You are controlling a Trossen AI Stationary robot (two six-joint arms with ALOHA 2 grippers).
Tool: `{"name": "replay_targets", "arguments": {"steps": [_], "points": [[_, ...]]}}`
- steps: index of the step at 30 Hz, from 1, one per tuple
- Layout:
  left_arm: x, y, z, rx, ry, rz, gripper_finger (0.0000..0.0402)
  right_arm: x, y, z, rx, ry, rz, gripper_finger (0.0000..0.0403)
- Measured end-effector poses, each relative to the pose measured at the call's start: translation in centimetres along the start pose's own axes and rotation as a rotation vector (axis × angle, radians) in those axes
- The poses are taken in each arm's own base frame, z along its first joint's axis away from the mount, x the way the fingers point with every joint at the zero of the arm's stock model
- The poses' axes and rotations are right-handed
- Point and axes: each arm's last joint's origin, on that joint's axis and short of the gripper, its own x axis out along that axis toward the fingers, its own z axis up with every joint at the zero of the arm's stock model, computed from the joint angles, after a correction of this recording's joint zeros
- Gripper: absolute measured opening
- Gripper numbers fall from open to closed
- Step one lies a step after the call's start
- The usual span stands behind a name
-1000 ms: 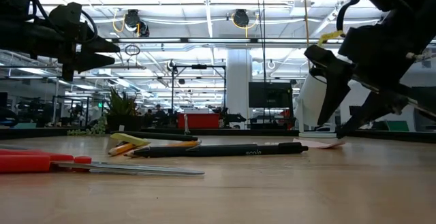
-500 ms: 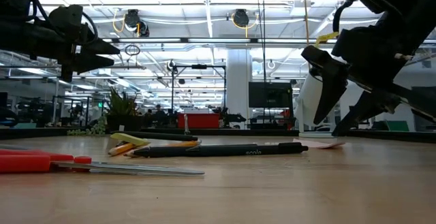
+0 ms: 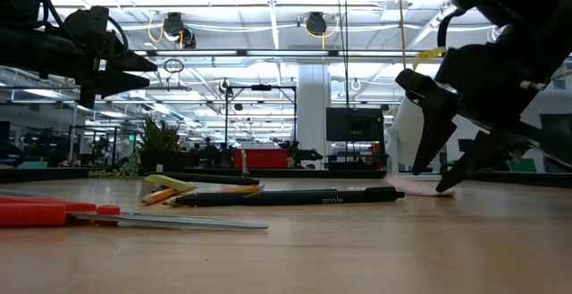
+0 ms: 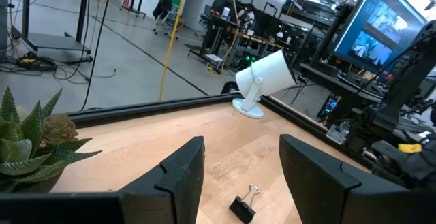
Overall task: Pick and place office supplies into organizer
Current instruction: Put the pink sticky note into the desk organizer
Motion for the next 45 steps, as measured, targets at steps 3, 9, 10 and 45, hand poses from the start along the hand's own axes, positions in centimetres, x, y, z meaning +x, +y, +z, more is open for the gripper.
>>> {"name": "replay_targets", "arguments": {"steps": [3,9,10,45], "points": [[0.0,0.0,0.0,0.001,0.0,0.0,0.0196,-0.2,0.4,0.1,-0.016,-0.007,0.005,0.013],[0.0,0.0,0.0,0.011,0.002,0.002,0.0196,-0.7,1.1,0.4,-0.05,-0.016,-0.02,0.013],[0.0,0.0,0.0,0.011,0.002,0.003,0.0195,-0.8,1.1,0.5,-0.056,-0.012,-0.041,0.013],[0.0,0.1,-0.1,0.019,0.008,0.008,0.0196,-1.5,2.4,-0.6,-0.127,0.098,-0.032,0.013]]}}
